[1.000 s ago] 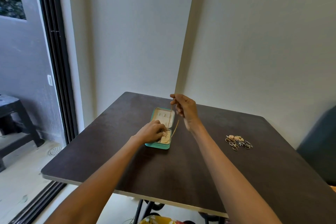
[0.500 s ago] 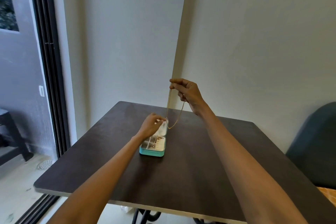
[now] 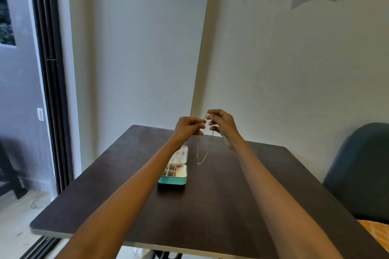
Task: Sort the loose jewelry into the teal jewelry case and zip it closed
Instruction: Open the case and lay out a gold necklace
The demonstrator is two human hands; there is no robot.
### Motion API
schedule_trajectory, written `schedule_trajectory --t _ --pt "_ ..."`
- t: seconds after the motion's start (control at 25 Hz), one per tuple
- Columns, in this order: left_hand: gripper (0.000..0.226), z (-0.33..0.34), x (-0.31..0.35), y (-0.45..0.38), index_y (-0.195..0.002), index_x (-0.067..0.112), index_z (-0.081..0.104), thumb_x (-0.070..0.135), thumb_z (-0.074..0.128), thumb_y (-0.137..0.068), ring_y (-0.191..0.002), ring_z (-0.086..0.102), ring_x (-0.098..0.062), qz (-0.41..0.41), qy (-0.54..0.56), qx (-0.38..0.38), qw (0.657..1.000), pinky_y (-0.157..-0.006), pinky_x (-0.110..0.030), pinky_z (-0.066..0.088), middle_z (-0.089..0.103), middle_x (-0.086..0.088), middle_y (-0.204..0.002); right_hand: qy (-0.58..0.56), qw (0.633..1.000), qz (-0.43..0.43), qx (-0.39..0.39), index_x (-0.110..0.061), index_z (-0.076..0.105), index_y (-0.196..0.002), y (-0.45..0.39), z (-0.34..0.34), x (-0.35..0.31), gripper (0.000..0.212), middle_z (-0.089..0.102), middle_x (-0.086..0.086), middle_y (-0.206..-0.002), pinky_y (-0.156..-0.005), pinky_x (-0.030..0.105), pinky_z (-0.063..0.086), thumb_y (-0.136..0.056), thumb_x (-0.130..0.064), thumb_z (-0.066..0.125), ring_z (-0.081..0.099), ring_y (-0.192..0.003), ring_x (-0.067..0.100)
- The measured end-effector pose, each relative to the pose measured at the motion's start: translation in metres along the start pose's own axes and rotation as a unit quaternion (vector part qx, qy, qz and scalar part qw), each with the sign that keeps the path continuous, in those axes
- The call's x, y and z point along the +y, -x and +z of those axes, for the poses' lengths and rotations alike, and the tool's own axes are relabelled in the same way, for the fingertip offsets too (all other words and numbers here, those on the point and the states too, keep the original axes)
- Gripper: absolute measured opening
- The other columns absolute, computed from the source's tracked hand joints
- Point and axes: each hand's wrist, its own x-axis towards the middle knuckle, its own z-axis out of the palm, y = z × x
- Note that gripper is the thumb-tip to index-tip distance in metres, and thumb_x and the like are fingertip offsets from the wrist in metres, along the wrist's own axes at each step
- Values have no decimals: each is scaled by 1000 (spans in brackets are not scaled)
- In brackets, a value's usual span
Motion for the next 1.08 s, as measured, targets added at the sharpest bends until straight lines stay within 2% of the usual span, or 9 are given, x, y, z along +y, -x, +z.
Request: schedule_trajectory --t 0.16,0.28,0.44,0.52,0.6,0.68,0.88,1.0,1.08 --pt "14 7 -15 -5 -100 5 70 8 63 -87 -62 65 -14 21 -110 100 989 -61 -11 53 69 -8 -94 -10 999 24 30 -11 60 -79 8 -14 15 20 60 4 -79 -59 22 47 -90 2 48 54 -67 12" --pt "12 8 -30 -8 -96 6 70 5 61 -88 -63 63 -16 22 -152 125 980 -60 -10 49 68 -9 -94 -76 996 41 37 -12 55 -72 13 -21 22 27 57 5 -72 -56 22 45 -88 5 42 52 -61 13" --pt "18 7 -52 -14 -98 7 72 6 56 -89 -84 64 -20 -13 -228 126 965 -78 -24 50 68 -10 -102 -113 992 42 37 -12 52 -68 18 -26 28 25 52 2 -61 -53 21 43 -82 5 40 49 -55 12" --pt "21 7 -59 -17 -100 7 72 8 54 -90 -82 66 -23 -50 -235 130 962 -72 -28 54 68 -10 -101 -110 993 41 26 -13 51 -66 21 -26 33 16 50 -1 -56 -49 21 38 -75 -2 43 46 -50 11" --pt "22 10 -61 -20 -102 2 69 7 51 -92 -61 64 -24 -103 -172 116 973 -54 -28 56 69 -12 -86 -103 994 45 0 -13 50 -67 24 -25 38 5 49 -2 -53 -43 20 32 -66 -9 46 42 -45 10" --pt "21 17 -57 -30 -103 -1 65 3 48 -92 -53 59 -20 -159 -69 88 981 -49 -25 53 66 -11 -76 -85 994 59 -31 -12 51 -71 25 -25 44 9 51 0 -53 -40 19 29 -63 -11 47 39 -43 10" --pt "26 36 -38 -55 -102 -5 62 -3 41 -88 -67 63 -20 -206 87 67 972 -68 -28 53 60 -14 -100 62 984 115 -119 -12 57 -86 32 -28 66 16 63 4 -59 -41 19 29 -77 -2 46 44 -42 10" --pt "30 42 -32 -67 -111 -4 60 9 40 -93 -71 63 -23 -189 157 40 968 -71 -30 52 65 -10 -96 136 972 128 -141 -10 57 -89 36 -36 93 19 69 7 -70 -44 18 41 -86 2 43 55 -49 12" --pt "25 44 -29 -74 -114 -1 58 11 45 -96 -72 62 -22 -188 158 11 969 -69 -30 54 64 -9 -90 193 964 112 -144 -11 58 -87 37 -40 113 20 70 6 -78 -56 21 49 -87 1 43 61 -58 13"
